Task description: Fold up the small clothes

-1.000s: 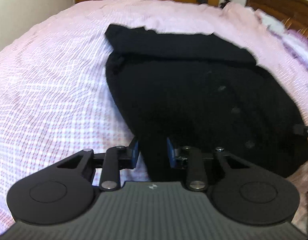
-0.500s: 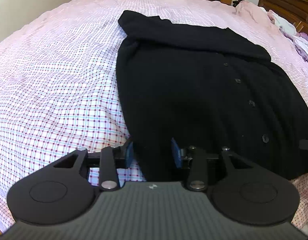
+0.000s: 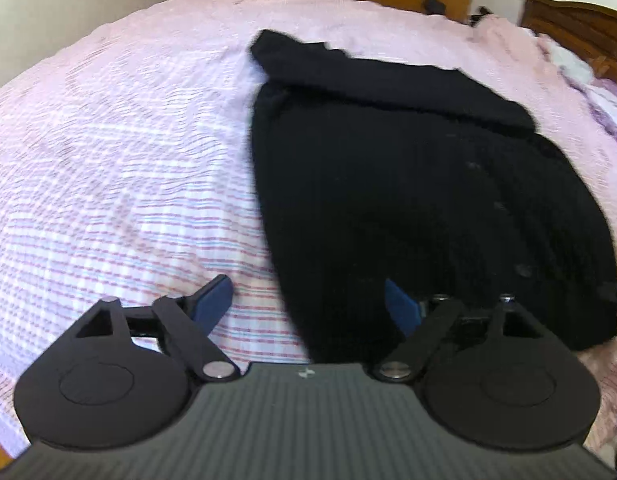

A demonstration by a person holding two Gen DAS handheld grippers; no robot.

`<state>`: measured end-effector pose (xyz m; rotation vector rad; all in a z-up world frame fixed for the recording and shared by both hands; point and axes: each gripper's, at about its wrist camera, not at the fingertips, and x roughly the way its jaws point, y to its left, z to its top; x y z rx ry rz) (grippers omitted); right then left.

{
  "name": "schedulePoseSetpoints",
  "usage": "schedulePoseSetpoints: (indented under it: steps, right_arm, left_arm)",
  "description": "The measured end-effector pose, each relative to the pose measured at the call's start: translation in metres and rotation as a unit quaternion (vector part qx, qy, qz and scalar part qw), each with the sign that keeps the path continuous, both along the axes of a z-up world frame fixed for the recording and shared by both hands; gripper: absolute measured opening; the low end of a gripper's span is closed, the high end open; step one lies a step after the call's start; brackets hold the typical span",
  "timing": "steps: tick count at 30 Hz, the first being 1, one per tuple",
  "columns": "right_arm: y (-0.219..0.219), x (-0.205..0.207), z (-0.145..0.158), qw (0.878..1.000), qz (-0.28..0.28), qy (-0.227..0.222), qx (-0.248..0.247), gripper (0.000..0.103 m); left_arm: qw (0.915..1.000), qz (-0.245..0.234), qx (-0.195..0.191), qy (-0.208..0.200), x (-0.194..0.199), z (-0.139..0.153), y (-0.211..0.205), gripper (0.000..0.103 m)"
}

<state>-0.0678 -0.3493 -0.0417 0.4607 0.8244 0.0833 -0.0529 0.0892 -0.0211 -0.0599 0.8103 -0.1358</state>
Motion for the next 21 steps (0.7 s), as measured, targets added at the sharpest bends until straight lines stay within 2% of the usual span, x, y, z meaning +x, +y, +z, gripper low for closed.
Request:
schedulePoseSetpoints:
  steps: [2, 5, 12, 16, 21]
  right_arm:
    - [0.003, 0.003, -0.002, 1.0, 0.001, 0.002, 0.002, 0.04]
    - [0.004, 0.004, -0.003, 1.0, 0.0, 0.001, 0.005, 0.04]
    - [0.0, 0.001, -0.004, 1.0, -0.003, -0.005, 0.018, 0.042]
    - [0.002, 0.0, -0.005, 1.0, -0.001, -0.009, 0.019, 0.043]
    - [0.001, -0.002, -0.006, 1.0, -0.002, -0.009, 0.024, 0.041]
  left_arm:
    - [0.9998, -0.021, -0.003, -0.001, -0.003, 0.0, -0.007, 0.069]
    - [0.9991, -0.028, -0.027, 0.015, -0.002, -0.006, -0.008, 0.056]
    - [0.9955, -0.021, -0.092, 0.005, -0.008, -0.005, 0.008, 0.052]
    - [0.9981, 0.006, -0.053, 0.031, -0.006, -0.011, 0.011, 0.052]
    - [0.9971, 0.014, -0.058, 0.047, -0.002, -0.016, 0.012, 0.055]
